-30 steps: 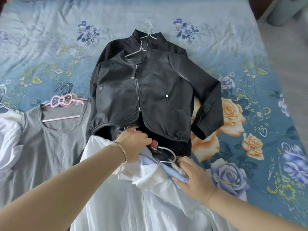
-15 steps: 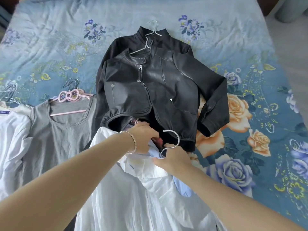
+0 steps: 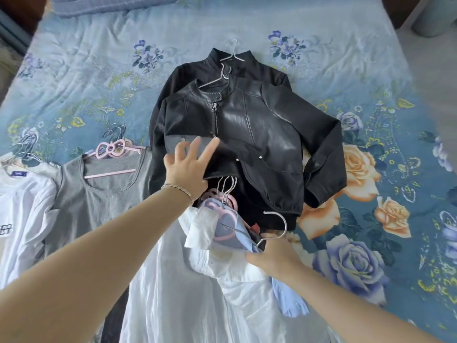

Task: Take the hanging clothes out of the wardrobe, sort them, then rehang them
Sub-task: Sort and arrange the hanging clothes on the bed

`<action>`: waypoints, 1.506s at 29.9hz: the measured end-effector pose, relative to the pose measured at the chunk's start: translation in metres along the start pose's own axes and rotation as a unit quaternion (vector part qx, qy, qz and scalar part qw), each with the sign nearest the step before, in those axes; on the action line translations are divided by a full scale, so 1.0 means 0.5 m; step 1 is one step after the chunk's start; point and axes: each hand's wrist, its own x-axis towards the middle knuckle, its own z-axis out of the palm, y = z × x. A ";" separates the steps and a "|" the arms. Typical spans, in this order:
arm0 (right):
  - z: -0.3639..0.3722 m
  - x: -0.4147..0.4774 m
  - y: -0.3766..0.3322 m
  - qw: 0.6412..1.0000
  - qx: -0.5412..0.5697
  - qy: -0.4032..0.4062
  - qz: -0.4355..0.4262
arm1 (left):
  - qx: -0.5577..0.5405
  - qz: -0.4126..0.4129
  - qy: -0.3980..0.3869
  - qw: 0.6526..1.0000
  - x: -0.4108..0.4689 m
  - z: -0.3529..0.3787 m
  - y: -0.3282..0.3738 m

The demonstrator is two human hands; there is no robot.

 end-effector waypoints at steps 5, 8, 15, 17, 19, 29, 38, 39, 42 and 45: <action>0.008 -0.005 0.015 0.999 -0.040 0.015 -0.012 | -0.096 -0.102 0.029 0.990 0.044 -0.025 -0.029; -0.002 -0.006 0.014 0.994 -0.096 0.034 -0.039 | -0.137 -0.118 0.099 0.979 0.080 -0.058 -0.040; 0.010 -0.025 0.022 0.986 -0.145 0.013 -0.078 | -0.248 -0.201 0.160 0.934 0.093 -0.097 0.008; 0.019 -0.025 0.036 0.982 -0.150 0.021 -0.112 | -0.174 -0.160 0.121 0.964 0.094 -0.089 -0.001; 0.012 -0.031 0.046 0.975 -0.147 0.046 -0.158 | -0.086 -0.104 0.025 0.991 0.086 -0.069 -0.023; -0.203 -0.135 0.061 0.929 -0.171 0.141 -0.296 | -0.557 0.007 -0.162 0.815 -0.137 -0.112 -0.062; -0.312 -0.321 0.105 0.943 -0.084 0.112 -0.302 | -0.217 0.044 -0.031 0.975 -0.322 -0.210 0.122; -0.323 -0.340 0.113 0.942 -0.085 0.112 -0.305 | -0.224 0.018 -0.002 0.975 -0.343 -0.223 0.148; -0.362 -0.400 0.144 0.940 -0.092 0.096 -0.316 | -0.242 -0.048 0.034 0.969 -0.417 -0.269 0.225; -0.412 -0.460 0.177 0.923 -0.124 0.101 -0.349 | -0.306 -0.098 0.077 0.944 -0.490 -0.324 0.294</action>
